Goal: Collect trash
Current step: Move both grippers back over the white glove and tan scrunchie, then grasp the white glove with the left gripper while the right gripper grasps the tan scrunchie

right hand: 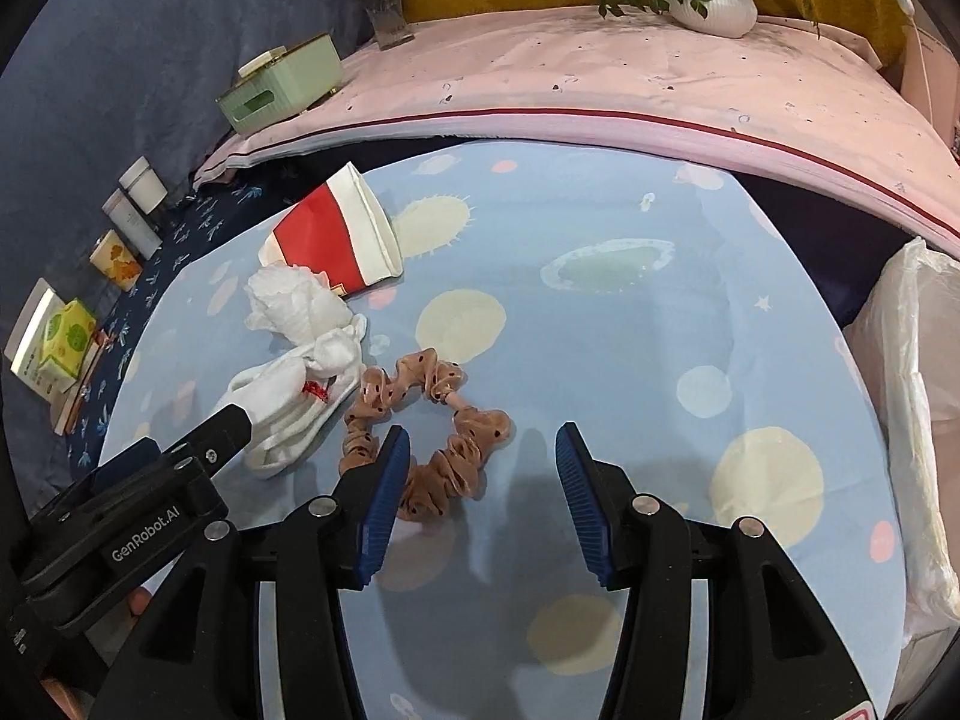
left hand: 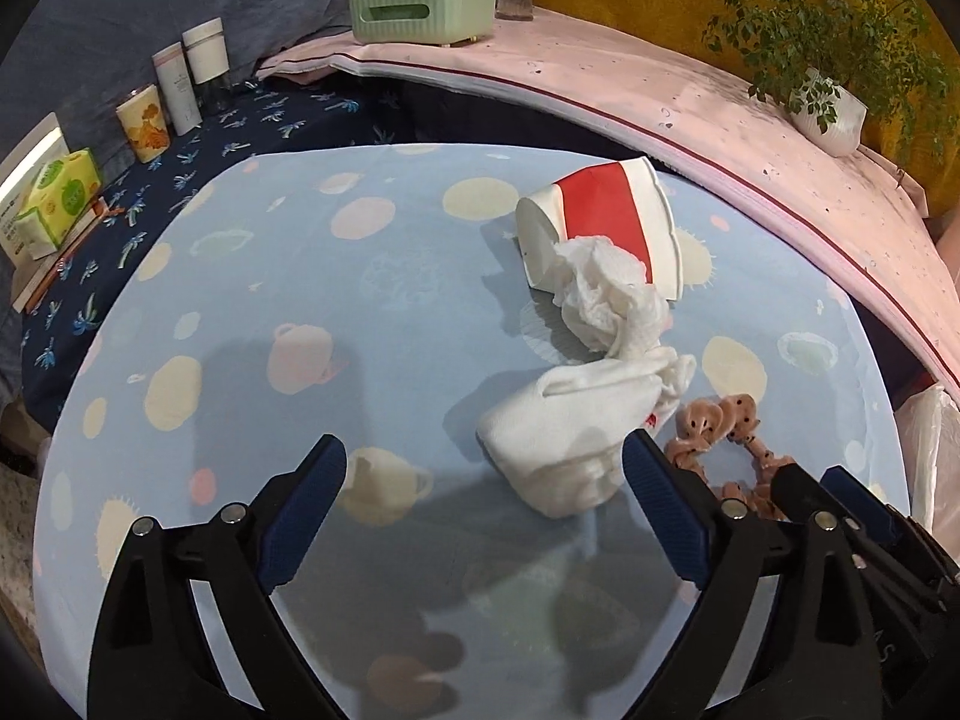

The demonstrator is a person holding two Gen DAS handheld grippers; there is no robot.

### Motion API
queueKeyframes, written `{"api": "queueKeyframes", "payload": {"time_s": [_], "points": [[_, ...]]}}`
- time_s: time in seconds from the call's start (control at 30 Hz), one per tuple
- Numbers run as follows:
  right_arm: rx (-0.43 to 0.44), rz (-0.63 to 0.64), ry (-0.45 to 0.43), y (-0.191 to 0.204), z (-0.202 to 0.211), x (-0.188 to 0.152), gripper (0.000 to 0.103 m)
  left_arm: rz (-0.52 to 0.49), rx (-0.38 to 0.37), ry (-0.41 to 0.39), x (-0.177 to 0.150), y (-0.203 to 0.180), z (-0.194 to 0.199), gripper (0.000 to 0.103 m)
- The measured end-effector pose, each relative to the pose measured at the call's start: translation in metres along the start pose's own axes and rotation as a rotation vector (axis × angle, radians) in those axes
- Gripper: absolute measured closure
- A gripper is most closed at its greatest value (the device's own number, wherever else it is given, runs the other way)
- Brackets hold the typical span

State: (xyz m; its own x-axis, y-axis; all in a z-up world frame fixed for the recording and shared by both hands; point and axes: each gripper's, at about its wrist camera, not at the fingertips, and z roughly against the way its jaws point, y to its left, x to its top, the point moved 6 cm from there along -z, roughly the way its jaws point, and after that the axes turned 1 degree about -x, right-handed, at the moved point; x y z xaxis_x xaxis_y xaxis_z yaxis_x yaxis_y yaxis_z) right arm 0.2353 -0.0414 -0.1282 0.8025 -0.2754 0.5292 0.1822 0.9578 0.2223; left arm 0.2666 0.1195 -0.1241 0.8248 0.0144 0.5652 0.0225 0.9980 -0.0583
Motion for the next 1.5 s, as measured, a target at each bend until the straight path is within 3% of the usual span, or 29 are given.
{"api": "queueKeyframes", "payload": {"time_s": [0.13, 0.23, 0.33, 0.4, 0.57, 0.7, 1.0, 1.5], "points": [[-0.016, 0.005, 0.010, 0.002, -0.012, 0.002, 0.053, -0.004, -0.010, 0.004, 0.003, -0.004, -0.012, 0.015], [-0.023, 0.009, 0.014, 0.001, -0.018, 0.001, 0.055, 0.004, -0.048, 0.024, 0.002, -0.007, -0.019, 0.022], [-0.051, 0.045, 0.003, 0.002, -0.019, 0.001, 0.061, -0.004, -0.081, 0.045, -0.001, -0.013, -0.024, 0.037], [-0.060, 0.057, 0.000, 0.003, -0.019, 0.000, 0.068, -0.006, -0.106, 0.060, -0.004, -0.017, -0.026, 0.054], [-0.083, 0.087, -0.007, 0.000, -0.018, -0.002, 0.085, 0.002, -0.123, 0.064, -0.008, -0.023, -0.022, 0.070], [-0.080, 0.089, -0.006, -0.004, -0.013, -0.007, 0.090, 0.019, -0.134, 0.075, -0.011, -0.025, -0.016, 0.081], [-0.071, 0.090, -0.018, -0.011, 0.010, -0.021, 0.093, 0.015, -0.147, 0.069, -0.022, -0.040, 0.009, 0.088], [-0.060, 0.001, -0.172, -0.052, 0.093, -0.002, 0.093, -0.077, -0.210, -0.036, -0.016, -0.103, 0.083, 0.089]]}}
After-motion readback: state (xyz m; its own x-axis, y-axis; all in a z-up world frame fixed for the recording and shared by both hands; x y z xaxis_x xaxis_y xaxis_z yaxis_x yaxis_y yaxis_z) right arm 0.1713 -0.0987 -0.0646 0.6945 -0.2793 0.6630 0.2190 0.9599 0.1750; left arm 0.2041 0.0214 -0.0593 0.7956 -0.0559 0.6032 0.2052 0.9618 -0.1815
